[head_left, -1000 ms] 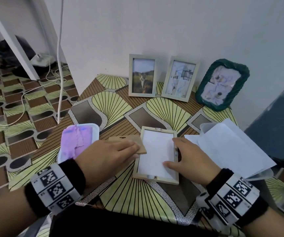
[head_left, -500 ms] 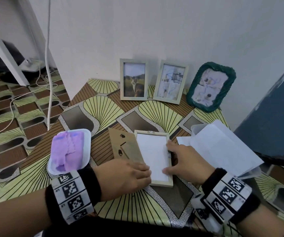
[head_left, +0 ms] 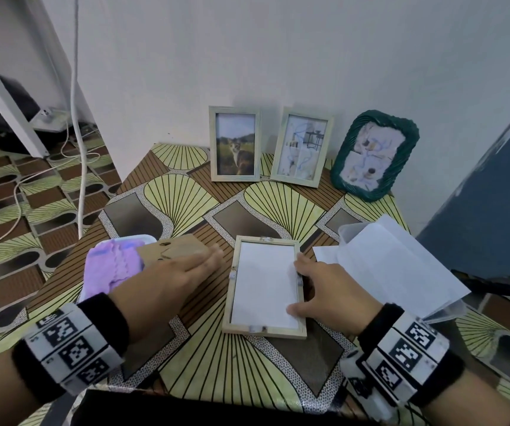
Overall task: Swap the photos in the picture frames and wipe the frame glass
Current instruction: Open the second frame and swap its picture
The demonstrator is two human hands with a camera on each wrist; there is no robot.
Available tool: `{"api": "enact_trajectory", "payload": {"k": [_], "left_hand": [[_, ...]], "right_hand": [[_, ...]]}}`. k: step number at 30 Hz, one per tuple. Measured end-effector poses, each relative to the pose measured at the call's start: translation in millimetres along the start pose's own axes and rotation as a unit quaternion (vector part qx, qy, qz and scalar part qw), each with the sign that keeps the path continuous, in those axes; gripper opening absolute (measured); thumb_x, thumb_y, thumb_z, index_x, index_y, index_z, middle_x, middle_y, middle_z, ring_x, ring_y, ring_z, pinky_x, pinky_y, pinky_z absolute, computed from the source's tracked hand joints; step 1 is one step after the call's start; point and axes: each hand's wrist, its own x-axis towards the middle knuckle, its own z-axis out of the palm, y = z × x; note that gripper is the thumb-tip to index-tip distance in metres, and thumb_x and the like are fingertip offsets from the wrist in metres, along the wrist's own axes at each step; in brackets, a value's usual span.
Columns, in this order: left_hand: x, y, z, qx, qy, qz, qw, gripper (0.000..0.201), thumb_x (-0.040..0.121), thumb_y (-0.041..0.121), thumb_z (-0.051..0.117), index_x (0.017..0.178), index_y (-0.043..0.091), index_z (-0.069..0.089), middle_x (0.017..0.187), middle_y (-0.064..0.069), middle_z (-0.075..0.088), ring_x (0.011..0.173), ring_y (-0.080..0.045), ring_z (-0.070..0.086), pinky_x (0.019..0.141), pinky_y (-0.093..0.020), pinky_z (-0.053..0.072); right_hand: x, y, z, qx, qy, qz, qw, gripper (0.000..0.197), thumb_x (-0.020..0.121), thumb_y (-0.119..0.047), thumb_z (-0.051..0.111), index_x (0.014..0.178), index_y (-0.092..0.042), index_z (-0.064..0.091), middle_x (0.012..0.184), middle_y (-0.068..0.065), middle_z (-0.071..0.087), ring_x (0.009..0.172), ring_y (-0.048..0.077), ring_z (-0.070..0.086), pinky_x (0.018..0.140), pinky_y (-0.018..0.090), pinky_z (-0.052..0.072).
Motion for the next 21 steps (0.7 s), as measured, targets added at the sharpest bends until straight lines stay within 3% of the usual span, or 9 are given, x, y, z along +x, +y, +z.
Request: {"api": "enact_trajectory", "payload": {"k": [1,3,6,9,11,14,17,19,21], "left_hand": [[0,-1,0,0.016,0.032,-0.007,0.999,0.073,0.067,-0.018,0.059,0.137,0.004,0.052,0.144,-0.014,0.048,0.128,-0.028,0.053,0.101,-0.040,0.049],[0,-4,-3,0.034,0.083,-0.024,0.996,0.061,0.069,-0.015,0.049,0.124,0.009,0.063,0.136,-0.014,0.057,0.122,-0.034,0.058,0.089,-0.045,0.055],[-4,-6,-10,0.048,0.123,-0.057,0.990,0.061,0.079,-0.004,0.037,0.129,0.026,0.055,0.129,0.003,0.064,0.123,-0.030,0.057,0.065,-0.043,0.060],[-5,-6,-19,0.021,0.168,-0.087,0.982,0.048,0.089,0.009,0.043,0.130,0.032,0.050,0.113,0.006,0.071,0.089,-0.025,0.072,0.054,-0.033,0.056],[-3,-4,-26,-0.028,0.212,-0.101,0.972,0.042,0.094,0.021,0.039,0.133,0.031,0.052,0.106,0.008,0.072,0.079,-0.021,0.070,0.059,-0.031,0.054],[2,3,-27,-0.095,0.252,-0.061,0.961,0.044,0.094,0.015,0.045,0.135,0.030,0.051,0.115,0.015,0.067,0.098,-0.009,0.067,0.080,-0.028,0.054],[11,15,-21,-0.097,0.198,0.021,0.975,0.065,0.086,-0.006,0.053,0.137,0.035,0.047,0.134,0.015,0.058,0.120,-0.003,0.058,0.095,-0.026,0.051],[16,23,-14,-0.040,0.139,0.075,0.987,0.061,0.088,0.001,0.049,0.137,0.038,0.044,0.139,0.006,0.056,0.124,-0.012,0.057,0.099,-0.034,0.050],[21,27,-5,0.011,0.064,0.108,0.992,0.058,0.093,0.007,0.043,0.138,0.043,0.038,0.143,0.001,0.052,0.129,-0.019,0.052,0.102,-0.039,0.047]], "right_hand": [[0,0,0,0.000,0.000,0.000,1.000,0.060,0.078,-0.037,0.076,0.128,-0.010,0.055,0.161,0.001,0.026,0.135,0.021,0.045,0.105,0.031,0.040],[-1,0,0,0.001,0.001,0.001,1.000,0.058,0.078,-0.037,0.076,0.127,-0.011,0.056,0.161,0.001,0.026,0.132,0.021,0.047,0.103,0.031,0.041],[0,0,1,0.000,0.001,0.000,1.000,0.057,0.078,-0.038,0.076,0.126,-0.012,0.056,0.161,0.001,0.028,0.132,0.021,0.048,0.102,0.031,0.042],[1,1,1,-0.002,0.009,-0.003,1.000,0.058,0.078,-0.038,0.075,0.124,-0.008,0.056,0.152,0.003,0.041,0.125,0.021,0.051,0.097,0.033,0.043],[0,1,1,-0.003,0.014,-0.005,1.000,0.060,0.078,-0.039,0.075,0.126,-0.009,0.055,0.149,0.002,0.044,0.124,0.021,0.051,0.095,0.030,0.043],[0,3,2,0.005,0.026,-0.013,1.000,0.056,0.079,-0.040,0.074,0.123,-0.013,0.056,0.151,-0.004,0.043,0.129,0.016,0.048,0.088,0.022,0.041],[1,5,2,0.042,0.044,-0.015,0.998,0.028,0.084,-0.038,0.071,0.105,-0.023,0.060,0.111,-0.011,0.065,0.097,0.010,0.059,0.065,0.011,0.037],[1,6,2,0.060,0.060,-0.004,0.996,0.012,0.089,-0.033,0.066,0.089,-0.023,0.058,0.076,-0.011,0.058,0.071,0.003,0.052,0.058,0.015,0.036],[0,8,1,0.066,0.060,0.003,0.996,0.020,0.091,-0.027,0.063,0.076,-0.022,0.051,0.060,-0.007,0.045,0.058,0.006,0.042,0.054,0.020,0.031]]}}
